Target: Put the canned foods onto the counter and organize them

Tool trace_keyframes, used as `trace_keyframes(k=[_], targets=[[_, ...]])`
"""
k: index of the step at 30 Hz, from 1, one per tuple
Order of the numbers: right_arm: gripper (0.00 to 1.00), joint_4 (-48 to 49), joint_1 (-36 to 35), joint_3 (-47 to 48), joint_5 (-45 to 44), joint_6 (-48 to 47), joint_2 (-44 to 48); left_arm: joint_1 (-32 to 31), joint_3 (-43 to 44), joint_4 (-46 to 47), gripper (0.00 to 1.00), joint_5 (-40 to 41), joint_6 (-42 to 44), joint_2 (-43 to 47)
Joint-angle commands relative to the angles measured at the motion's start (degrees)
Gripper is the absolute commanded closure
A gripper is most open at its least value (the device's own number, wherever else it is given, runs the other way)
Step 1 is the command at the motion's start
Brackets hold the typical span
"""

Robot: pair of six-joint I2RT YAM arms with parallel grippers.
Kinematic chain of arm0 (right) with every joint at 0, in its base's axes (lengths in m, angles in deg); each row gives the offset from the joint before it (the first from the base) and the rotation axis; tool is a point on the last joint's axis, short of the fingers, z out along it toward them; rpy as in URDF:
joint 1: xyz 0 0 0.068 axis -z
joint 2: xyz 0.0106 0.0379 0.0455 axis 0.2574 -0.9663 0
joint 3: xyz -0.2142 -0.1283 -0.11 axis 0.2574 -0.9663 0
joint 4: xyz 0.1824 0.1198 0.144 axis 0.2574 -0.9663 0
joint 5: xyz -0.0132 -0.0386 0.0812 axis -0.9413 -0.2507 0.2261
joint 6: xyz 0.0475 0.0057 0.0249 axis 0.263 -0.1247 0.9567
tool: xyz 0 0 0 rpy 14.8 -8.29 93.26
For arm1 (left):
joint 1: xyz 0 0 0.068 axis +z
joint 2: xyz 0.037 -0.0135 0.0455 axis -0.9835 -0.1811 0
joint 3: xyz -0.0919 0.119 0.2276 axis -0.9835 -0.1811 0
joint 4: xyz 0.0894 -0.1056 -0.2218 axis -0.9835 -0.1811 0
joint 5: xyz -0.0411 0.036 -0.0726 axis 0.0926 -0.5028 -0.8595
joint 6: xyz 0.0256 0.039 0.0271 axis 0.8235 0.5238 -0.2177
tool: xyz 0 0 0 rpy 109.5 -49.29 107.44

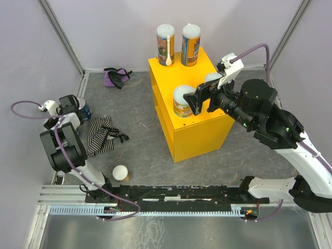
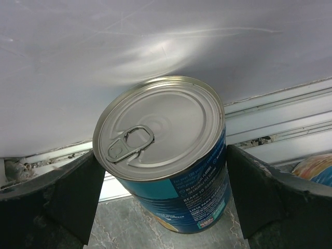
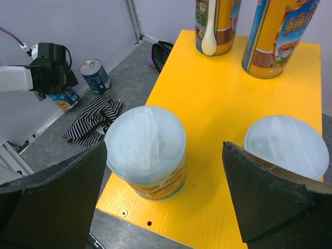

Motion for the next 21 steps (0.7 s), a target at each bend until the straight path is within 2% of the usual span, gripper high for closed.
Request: trace_keyframes(k=[1,21], targets=[[0.01,4.60,-1.09,-0.19,-0.99,-1.22,-0.82,1.63,-0.48,7.99,0.01,-4.84,3.92,-2.57],[0.01,7.78,-4.07,-0.71,-1.15,-2.19,-3.36,2.11,-0.96,10.27,0.01,-10.13,12.81,-3.61]])
